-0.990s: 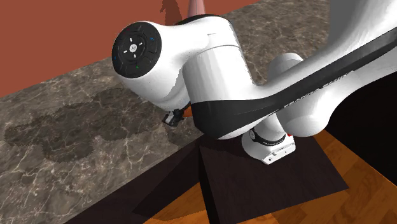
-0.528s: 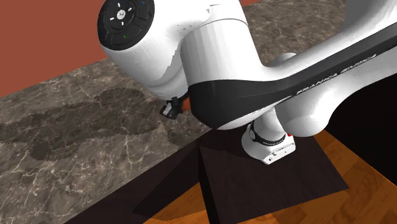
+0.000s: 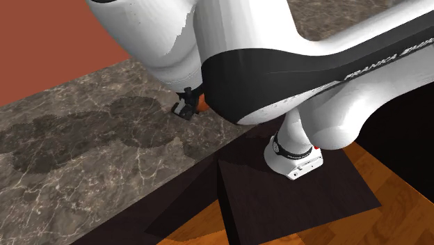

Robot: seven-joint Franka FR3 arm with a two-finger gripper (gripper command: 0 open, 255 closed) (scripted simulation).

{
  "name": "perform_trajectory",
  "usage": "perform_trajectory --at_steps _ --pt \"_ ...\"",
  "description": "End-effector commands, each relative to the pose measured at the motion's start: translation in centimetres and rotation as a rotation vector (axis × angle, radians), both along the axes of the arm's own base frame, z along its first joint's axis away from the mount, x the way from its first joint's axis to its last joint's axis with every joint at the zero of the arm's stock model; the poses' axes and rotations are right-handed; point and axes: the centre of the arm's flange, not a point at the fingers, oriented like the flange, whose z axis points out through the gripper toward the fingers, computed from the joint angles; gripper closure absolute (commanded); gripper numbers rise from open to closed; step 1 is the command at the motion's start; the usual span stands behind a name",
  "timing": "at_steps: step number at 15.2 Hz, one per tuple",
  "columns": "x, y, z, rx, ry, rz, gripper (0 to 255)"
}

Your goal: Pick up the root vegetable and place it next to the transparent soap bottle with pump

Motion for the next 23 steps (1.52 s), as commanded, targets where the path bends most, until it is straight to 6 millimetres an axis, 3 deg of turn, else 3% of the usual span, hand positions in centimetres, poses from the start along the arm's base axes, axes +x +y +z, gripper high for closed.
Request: perform_trajectory --at_steps 1,23 --pt "0.0 -0.1 1.0 0.000 0.000 0.000 255" --pt "0.0 -0.1 12.7 0.000 0.000 0.000 255"
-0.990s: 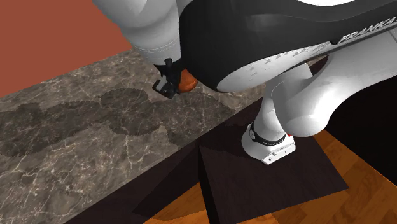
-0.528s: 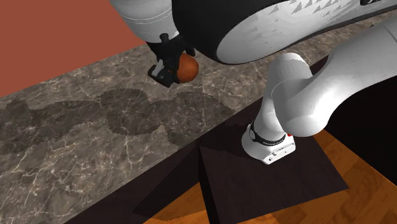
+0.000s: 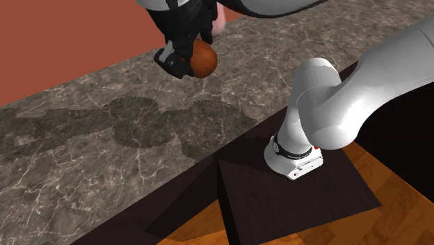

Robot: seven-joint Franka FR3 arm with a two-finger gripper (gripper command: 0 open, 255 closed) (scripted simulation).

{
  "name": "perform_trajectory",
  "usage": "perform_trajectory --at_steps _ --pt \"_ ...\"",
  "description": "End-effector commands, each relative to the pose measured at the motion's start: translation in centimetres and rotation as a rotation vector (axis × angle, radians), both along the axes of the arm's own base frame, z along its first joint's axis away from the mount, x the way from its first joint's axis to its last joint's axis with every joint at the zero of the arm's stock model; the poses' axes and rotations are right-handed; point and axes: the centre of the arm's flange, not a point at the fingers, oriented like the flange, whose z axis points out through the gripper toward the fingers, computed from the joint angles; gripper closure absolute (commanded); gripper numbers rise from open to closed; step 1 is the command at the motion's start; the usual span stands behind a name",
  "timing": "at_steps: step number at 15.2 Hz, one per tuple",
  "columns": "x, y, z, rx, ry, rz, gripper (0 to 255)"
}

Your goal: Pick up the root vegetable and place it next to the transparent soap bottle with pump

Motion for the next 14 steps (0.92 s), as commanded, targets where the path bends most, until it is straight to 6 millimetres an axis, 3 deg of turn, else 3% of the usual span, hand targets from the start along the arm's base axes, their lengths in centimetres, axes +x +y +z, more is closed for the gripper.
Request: perform_trajectory --at_steps 1,14 --pt "0.0 -0.1 1.0 0.000 0.000 0.000 255" --pt "0.0 -0.1 7.9 0.000 0.000 0.000 255"
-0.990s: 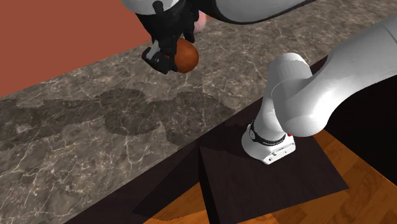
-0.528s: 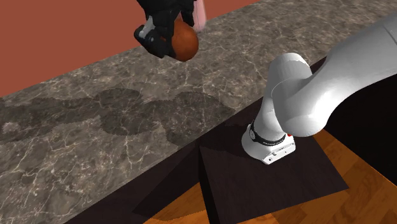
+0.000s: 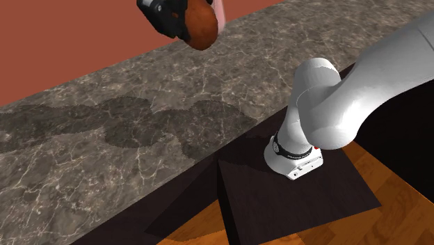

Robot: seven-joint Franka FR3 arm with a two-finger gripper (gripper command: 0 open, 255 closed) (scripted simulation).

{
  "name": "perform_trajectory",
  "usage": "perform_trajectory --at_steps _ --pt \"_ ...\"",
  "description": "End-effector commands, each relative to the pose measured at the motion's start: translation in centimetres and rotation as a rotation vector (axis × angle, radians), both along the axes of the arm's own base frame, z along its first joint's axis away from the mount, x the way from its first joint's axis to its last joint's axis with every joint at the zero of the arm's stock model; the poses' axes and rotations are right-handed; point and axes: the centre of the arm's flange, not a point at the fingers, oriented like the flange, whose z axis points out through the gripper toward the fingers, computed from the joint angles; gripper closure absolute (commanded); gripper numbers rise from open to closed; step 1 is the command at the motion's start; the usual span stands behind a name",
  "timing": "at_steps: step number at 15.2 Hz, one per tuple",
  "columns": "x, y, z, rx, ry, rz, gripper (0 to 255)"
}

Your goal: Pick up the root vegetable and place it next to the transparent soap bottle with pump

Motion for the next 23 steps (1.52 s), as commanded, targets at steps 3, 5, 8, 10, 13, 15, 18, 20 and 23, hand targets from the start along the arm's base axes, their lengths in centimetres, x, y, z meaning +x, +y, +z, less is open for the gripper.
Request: perform_trajectory --at_steps 3,5,8,10,13,15,18,20,23 --pt "-1.3 -2.3 0.8 0.000 0.000 0.000 255" --pt "-2.7 -4.5 0.8 0.000 0.000 0.000 255" --pt "-4.8 -7.9 0.8 0.000 0.000 0.000 255" --pt "-6.2 -10.1 0.8 0.000 0.000 0.000 255" --pt "-8.3 -13.5 0.8 0.000 0.000 0.000 255" --pt "-9.7 -15.7 0.8 0.000 0.000 0.000 255" --pt "-11.8 -19.1 0.8 0.000 0.000 0.000 255" --pt "-13.2 -21.3 0.8 0.000 0.000 0.000 255" --pt "-15.2 -24.7 0.8 0.000 0.000 0.000 255"
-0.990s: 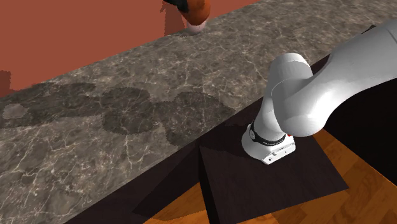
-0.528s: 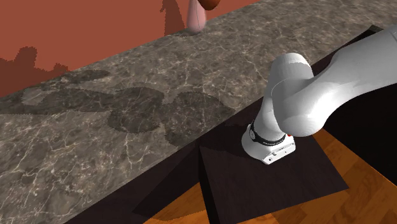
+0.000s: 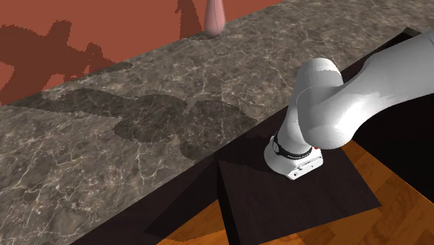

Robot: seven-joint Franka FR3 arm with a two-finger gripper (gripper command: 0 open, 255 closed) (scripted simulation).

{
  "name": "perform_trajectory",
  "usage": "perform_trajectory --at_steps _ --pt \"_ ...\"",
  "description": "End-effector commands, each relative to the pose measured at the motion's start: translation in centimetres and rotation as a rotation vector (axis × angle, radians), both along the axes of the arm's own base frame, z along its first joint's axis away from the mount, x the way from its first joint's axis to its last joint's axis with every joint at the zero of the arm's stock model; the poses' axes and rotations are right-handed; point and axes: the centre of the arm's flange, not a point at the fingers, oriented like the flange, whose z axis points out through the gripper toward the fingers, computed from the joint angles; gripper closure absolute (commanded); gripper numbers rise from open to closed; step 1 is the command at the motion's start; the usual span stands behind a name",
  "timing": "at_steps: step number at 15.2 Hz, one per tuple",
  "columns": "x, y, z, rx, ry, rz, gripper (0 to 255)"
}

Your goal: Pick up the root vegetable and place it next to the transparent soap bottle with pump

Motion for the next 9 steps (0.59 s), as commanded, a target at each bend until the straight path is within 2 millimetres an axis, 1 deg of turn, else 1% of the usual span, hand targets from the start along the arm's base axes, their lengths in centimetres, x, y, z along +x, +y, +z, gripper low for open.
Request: perform_trajectory --at_steps 1,9 --pt "-1.5 -2.3 0.0 0.000 0.001 0.001 255" --pt "-7.1 -11.3 0.0 0.000 0.001 0.001 255"
